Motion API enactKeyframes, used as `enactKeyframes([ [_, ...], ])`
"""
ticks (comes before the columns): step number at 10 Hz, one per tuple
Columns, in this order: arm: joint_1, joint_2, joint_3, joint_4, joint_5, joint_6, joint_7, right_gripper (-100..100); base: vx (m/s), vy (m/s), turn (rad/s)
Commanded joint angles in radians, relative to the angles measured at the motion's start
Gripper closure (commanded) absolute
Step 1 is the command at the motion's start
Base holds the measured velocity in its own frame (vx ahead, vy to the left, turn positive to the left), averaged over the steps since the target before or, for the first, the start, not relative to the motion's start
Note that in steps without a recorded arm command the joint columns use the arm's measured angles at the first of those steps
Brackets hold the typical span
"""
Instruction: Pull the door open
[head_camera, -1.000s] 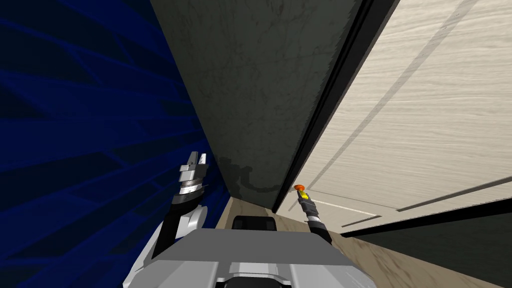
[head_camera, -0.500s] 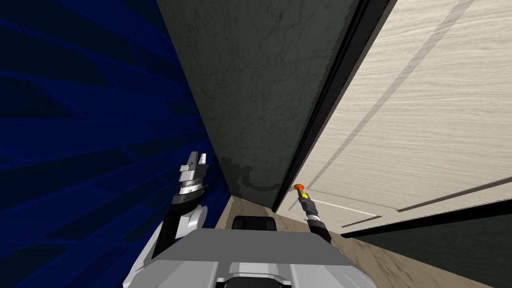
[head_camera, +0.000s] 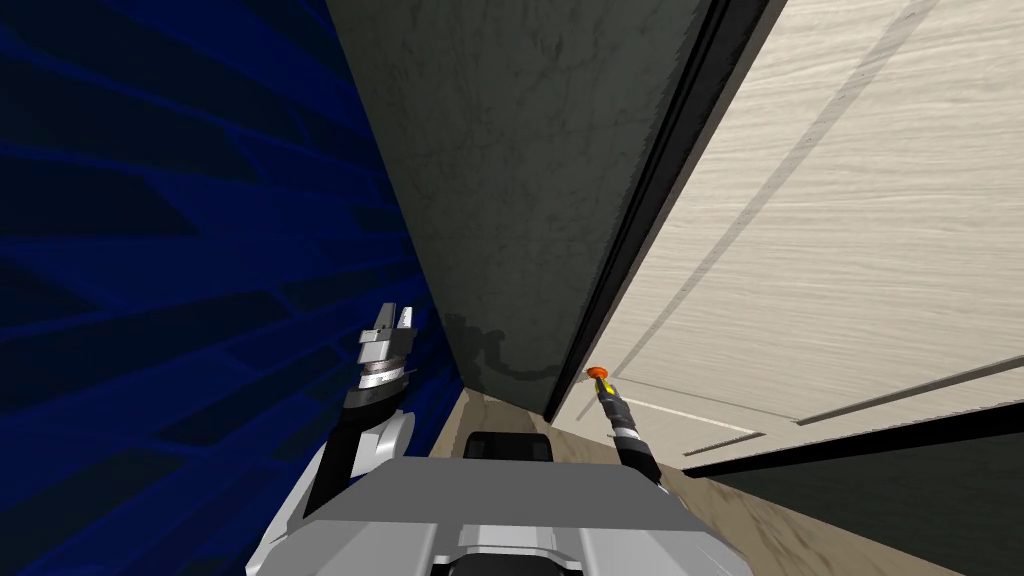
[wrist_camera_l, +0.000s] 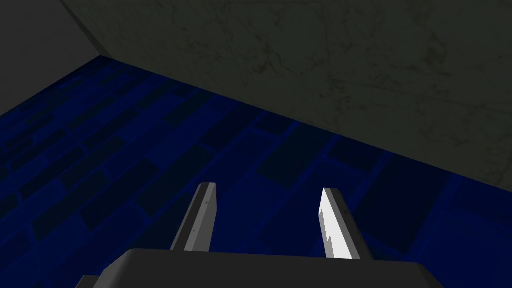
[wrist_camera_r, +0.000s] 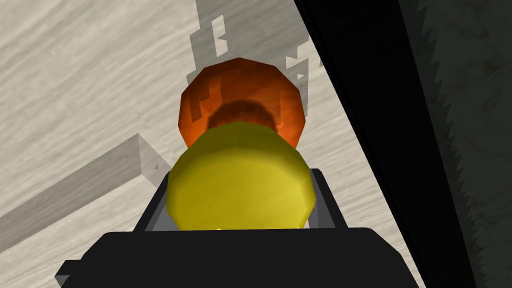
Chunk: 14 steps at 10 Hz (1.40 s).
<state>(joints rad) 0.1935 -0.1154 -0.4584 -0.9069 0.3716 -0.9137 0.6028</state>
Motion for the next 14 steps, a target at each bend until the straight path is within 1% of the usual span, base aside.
enactKeyframes([
  [1,0.0,0.001,0.015,0.001,-0.02,0.001,-0.05,100,-0.036,-0.011,0.033],
  [2,-0.003,-0.003,0.025,0.003,-0.039,0.002,-0.074,100,-0.06,-0.024,0.07],
  [3,-0.003,-0.003,0.025,0.003,-0.039,0.002,-0.091,100,-0.043,-0.016,0.037],
  [4,-0.005,-0.007,0.036,0.006,-0.061,0.004,-0.125,100,-0.042,-0.009,0.055],
  [5,-0.005,-0.007,0.036,0.006,-0.061,0.004,-0.132,100,-0.032,-0.012,0.021],
  [6,-0.008,-0.011,0.048,0.008,-0.083,0.005,-0.171,100,-0.044,-0.017,0.042],
  [7,-0.008,-0.011,0.048,0.008,-0.083,0.005,-0.174,100,-0.036,-0.012,0.034],
  [8,-0.011,-0.016,0.059,0.011,-0.105,0.007,-0.214,100,-0.034,-0.008,0.033],
  [9,-0.014,-0.02,0.071,0.013,-0.127,0.008,-0.241,100,-0.067,-0.016,0.097],
  [10,-0.014,-0.02,0.071,0.013,-0.127,0.008,-0.256,100,-0.058,-0.02,0.044],
  [11,-0.017,-0.024,0.083,0.016,-0.15,0.01,-0.288,100,-0.049,-0.016,0.04],
  [12,-0.017,-0.024,0.083,0.016,-0.15,0.01,-0.297,100,-0.037,-0.014,0.034],
  [13,-0.02,-0.029,0.096,0.019,-0.174,0.011,-0.334,100,-0.046,-0.015,0.041],
  [14,-0.02,-0.029,0.096,0.019,-0.174,0.011,-0.339,100,-0.038,-0.011,0.027],
])
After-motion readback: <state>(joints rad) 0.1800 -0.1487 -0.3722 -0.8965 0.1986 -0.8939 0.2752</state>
